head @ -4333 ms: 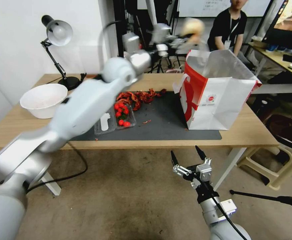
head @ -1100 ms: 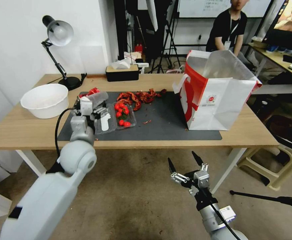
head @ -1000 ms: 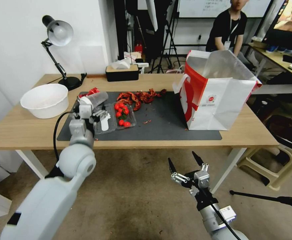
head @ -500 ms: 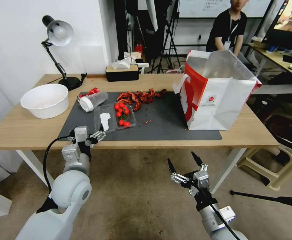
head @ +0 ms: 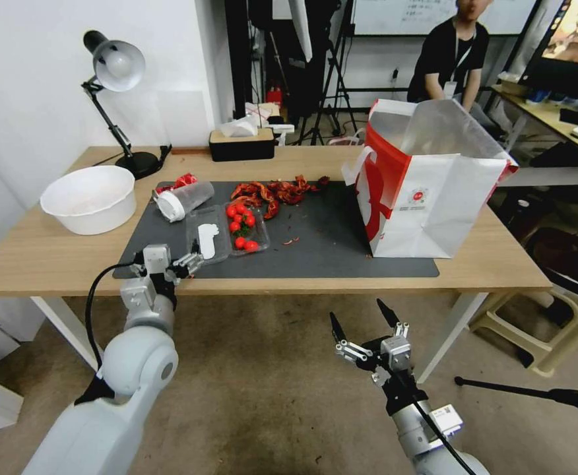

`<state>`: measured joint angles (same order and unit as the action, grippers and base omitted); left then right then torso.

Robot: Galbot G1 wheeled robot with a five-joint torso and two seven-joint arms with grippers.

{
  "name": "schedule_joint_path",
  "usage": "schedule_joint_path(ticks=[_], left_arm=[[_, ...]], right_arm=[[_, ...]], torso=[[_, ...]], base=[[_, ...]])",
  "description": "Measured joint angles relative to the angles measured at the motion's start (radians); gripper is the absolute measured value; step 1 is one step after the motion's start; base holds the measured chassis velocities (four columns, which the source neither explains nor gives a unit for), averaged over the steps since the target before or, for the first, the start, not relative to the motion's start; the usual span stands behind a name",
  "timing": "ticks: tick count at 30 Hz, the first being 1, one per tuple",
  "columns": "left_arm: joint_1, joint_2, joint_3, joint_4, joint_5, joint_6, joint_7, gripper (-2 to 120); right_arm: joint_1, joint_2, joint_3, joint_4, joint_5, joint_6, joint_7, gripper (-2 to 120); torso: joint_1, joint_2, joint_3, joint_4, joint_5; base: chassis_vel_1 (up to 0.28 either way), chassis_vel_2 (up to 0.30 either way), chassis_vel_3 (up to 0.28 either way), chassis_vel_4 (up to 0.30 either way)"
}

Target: Pick up the trash from the table and place it into the takeout bag.

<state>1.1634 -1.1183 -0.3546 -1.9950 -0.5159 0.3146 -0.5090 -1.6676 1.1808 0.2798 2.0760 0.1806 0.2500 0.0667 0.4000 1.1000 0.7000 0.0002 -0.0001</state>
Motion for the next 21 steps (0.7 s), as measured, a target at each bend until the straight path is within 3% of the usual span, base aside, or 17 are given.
schedule_joint_path(ticks=[7,10,13,16,21], left_arm=[[-0.21,0.009,0.051,0.122,-0.099,0.015,-0.024,100],[-0.213,0.009,0.052,0.124,-0.101,0.016,-0.025,100],[-0.287,0.009,0.072,0.174,-0.151,0.035,-0.024,100],[-0.39,0.015,0.093,0.279,-0.215,0.079,0.002,100],[-0.434,0.021,0.101,0.371,-0.21,0.073,0.033,100]], right_arm=[[0.007,-0.004,0.003,-0.003,0.005,-0.005,0.001,100],[0.007,-0.004,0.003,-0.003,0.005,-0.005,0.001,100],[0.01,-0.002,0.004,-0.005,0.006,-0.006,0.002,100],[0.011,0.001,0.005,-0.006,0.006,-0.007,0.002,100],[0.015,0.003,0.005,-0.01,0.007,-0.007,0.003,100]], torso=[[0.0,0.0,0.0,-0.0003,0.0002],[0.0,0.0,0.0,-0.0003,0.0002],[0.0,0.0,0.0,-0.0002,0.0001],[0.0,0.0,0.0,-0.0007,0.0003],[0.0,0.0,0.0,-0.0001,0.0]], base=[[0.0,0.0,0.0,0.0],[0.0,0.0,0.0,0.0],[0.0,0.0,0.0,0.0],[0.0,0.0,0.0,0.0],[0.0,0.0,0.0,0.0]])
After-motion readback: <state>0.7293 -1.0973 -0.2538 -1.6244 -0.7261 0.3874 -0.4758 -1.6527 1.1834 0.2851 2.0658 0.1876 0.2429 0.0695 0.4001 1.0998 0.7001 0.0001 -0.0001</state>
